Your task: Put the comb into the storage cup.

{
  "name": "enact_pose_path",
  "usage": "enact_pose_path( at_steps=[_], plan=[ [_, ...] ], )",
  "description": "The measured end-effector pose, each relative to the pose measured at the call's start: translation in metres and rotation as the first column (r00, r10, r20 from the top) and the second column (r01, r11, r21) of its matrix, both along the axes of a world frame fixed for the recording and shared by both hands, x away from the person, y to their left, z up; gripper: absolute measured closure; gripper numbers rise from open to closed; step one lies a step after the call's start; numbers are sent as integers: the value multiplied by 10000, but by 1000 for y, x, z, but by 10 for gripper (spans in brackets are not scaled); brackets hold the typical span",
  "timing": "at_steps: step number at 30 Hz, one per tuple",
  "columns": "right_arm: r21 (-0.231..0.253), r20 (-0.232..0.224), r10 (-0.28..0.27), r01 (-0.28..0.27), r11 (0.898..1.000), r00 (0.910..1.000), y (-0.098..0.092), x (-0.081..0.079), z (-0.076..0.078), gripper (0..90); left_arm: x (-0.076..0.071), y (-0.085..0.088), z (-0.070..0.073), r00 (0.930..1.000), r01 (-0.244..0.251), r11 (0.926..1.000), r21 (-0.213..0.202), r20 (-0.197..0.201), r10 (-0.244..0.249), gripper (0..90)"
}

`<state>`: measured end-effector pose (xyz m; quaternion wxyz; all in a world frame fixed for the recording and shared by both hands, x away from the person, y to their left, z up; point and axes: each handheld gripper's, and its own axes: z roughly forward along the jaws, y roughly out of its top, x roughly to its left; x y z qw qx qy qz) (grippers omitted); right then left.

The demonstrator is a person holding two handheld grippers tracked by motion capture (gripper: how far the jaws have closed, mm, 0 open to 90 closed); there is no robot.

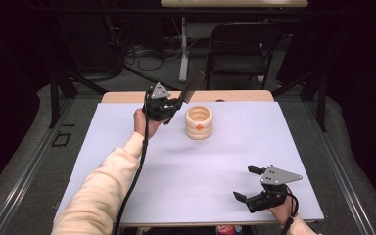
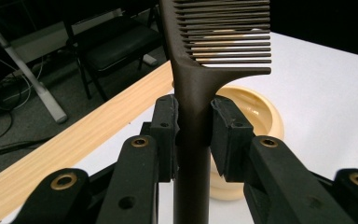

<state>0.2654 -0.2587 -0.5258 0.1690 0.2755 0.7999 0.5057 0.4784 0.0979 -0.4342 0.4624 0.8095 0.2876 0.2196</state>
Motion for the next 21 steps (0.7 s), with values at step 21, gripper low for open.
enact_pose_path(
  at_steps=[21],
  plan=[
    [7,-19,13,-13,10000,10000,0,1,0,0,7,-13,8,9997,-88,9991,-412,245,99,723]
  ],
)
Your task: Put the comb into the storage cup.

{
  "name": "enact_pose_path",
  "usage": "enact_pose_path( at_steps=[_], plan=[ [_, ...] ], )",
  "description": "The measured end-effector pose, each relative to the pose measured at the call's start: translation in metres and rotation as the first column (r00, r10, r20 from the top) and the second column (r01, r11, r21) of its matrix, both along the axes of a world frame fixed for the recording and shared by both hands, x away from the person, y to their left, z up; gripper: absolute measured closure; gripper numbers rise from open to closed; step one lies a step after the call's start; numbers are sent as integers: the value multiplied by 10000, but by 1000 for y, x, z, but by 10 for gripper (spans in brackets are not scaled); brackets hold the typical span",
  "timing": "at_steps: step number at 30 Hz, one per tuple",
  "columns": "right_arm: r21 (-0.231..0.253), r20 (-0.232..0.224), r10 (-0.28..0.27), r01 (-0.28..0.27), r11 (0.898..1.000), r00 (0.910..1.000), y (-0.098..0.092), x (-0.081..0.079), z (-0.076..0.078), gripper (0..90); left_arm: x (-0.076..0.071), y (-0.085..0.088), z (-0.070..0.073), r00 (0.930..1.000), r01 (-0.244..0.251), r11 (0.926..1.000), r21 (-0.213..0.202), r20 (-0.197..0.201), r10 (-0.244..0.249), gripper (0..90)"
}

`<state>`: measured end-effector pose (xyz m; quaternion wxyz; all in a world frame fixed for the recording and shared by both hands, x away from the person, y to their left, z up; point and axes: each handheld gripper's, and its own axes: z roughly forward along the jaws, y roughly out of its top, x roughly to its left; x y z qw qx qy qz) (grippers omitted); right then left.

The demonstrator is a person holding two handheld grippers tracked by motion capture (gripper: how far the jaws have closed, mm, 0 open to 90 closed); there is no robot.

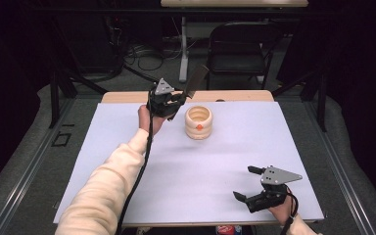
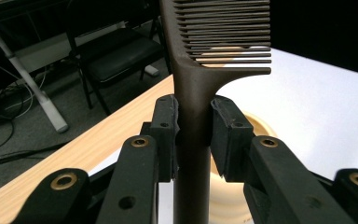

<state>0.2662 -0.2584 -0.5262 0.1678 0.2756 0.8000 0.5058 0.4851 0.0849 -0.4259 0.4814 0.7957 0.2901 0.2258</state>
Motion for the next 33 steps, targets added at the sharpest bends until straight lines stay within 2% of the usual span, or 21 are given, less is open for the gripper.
enact_pose_path(
  at_steps=[4,10,14,22,33],
  plan=[
    [10,-84,-21,21,10000,10000,0,0,0,0,1,-4,2,10000,6,10000,34,47,-6,723],
    [-26,27,2,-2,10000,10000,0,0,0,0,1,-8,6,9998,46,9999,-138,195,-44,723],
    [-3,-70,-43,43,10000,10000,0,0,0,0,1,-11,7,9996,87,9998,-195,262,-82,723],
    [11,3,-29,29,10000,10000,0,0,0,0,3,-16,8,9987,270,9996,-78,437,-267,723],
    [25,-15,-19,19,10000,10000,0,1,0,0,6,-20,8,9985,177,9995,-245,528,-164,723]
  ],
)
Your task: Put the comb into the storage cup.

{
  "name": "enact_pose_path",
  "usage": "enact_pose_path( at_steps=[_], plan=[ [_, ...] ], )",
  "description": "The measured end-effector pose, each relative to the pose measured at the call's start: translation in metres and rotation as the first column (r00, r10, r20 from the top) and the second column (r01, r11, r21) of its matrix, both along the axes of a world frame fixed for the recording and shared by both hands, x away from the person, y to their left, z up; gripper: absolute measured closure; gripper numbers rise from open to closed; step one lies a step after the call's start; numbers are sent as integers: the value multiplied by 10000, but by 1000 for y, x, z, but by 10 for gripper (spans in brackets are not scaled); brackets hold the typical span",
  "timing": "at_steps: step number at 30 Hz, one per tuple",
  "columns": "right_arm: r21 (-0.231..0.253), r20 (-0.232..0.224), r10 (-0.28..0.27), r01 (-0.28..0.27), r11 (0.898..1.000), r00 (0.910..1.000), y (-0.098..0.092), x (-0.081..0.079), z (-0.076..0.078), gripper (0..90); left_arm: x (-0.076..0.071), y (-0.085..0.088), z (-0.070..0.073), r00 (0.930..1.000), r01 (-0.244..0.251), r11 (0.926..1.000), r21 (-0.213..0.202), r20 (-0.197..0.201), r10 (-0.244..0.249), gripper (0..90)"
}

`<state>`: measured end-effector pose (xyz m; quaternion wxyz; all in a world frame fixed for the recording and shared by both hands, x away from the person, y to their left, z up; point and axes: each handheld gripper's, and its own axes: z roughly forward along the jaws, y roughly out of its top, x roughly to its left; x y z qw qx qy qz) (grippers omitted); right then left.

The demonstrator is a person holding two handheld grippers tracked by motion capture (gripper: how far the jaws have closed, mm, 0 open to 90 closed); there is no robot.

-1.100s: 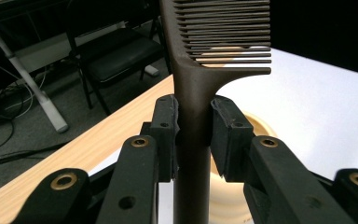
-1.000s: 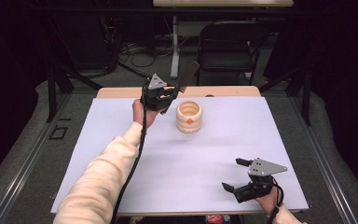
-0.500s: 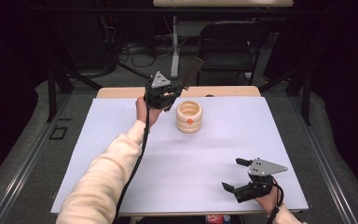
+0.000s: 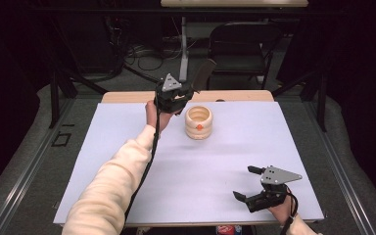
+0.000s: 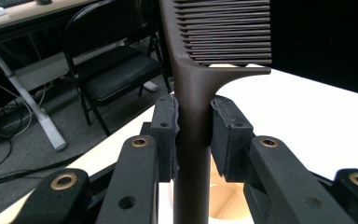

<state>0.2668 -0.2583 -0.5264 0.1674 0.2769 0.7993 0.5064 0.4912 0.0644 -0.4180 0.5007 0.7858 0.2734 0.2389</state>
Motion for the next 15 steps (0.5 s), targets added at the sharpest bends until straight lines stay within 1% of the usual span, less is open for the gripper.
enact_pose_path(
  at_steps=[3,10,12,15],
  plan=[
    [0,-74,-13,13,10000,10000,0,0,0,0,1,-2,0,10000,15,10000,-35,54,-15,723],
    [5,19,-4,4,10000,10000,0,0,0,0,2,-8,1,9998,96,9999,-103,152,-94,723],
    [28,-58,-17,17,10000,10000,0,0,0,0,2,-9,1,9998,95,9999,-124,182,-92,723],
    [23,-50,-6,6,10000,10000,0,0,0,0,3,-10,1,9997,72,9998,-175,223,-68,723]
  ],
)
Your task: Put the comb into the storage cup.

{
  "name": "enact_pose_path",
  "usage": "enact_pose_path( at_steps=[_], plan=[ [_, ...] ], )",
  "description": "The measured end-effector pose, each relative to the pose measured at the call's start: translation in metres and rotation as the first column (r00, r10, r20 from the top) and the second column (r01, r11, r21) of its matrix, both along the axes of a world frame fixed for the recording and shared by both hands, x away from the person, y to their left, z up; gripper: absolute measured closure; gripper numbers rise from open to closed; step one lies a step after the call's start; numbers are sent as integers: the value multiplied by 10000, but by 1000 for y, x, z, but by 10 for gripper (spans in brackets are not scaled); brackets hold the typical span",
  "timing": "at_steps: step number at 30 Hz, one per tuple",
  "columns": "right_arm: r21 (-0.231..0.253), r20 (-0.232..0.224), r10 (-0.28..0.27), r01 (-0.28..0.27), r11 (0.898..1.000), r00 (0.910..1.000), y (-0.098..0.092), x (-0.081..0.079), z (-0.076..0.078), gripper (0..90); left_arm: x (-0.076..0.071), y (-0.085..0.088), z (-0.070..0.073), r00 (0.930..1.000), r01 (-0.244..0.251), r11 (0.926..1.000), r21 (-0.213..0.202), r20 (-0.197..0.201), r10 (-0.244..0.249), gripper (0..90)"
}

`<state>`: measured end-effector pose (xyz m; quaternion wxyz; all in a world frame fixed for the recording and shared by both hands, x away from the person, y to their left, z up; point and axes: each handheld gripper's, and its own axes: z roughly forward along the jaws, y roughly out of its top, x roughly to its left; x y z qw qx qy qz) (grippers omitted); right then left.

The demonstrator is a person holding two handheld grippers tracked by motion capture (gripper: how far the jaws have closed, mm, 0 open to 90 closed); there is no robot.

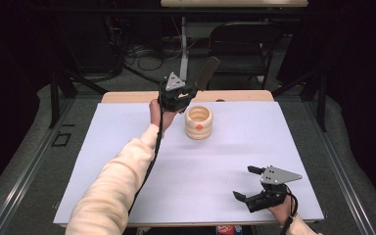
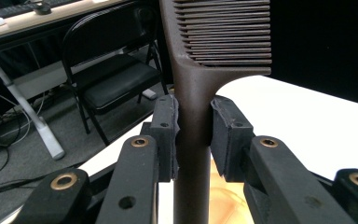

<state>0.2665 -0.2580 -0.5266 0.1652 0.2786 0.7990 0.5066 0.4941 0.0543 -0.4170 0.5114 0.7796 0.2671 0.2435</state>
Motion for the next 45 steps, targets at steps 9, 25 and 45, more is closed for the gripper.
enact_pose_path(
  at_steps=[9,25,45],
  plan=[
    [0,-3,-7,7,10000,10000,0,0,0,0,1,-4,0,9999,71,9995,-315,140,-67,724],
    [-8,34,3,-3,10000,10000,-1,0,0,0,6,-11,-10,9998,43,9945,-1046,199,-22,723],
    [-21,-17,-11,11,10000,10000,-1,0,0,0,14,-23,-37,9991,-75,9848,-1737,-415,3,723]
  ],
)
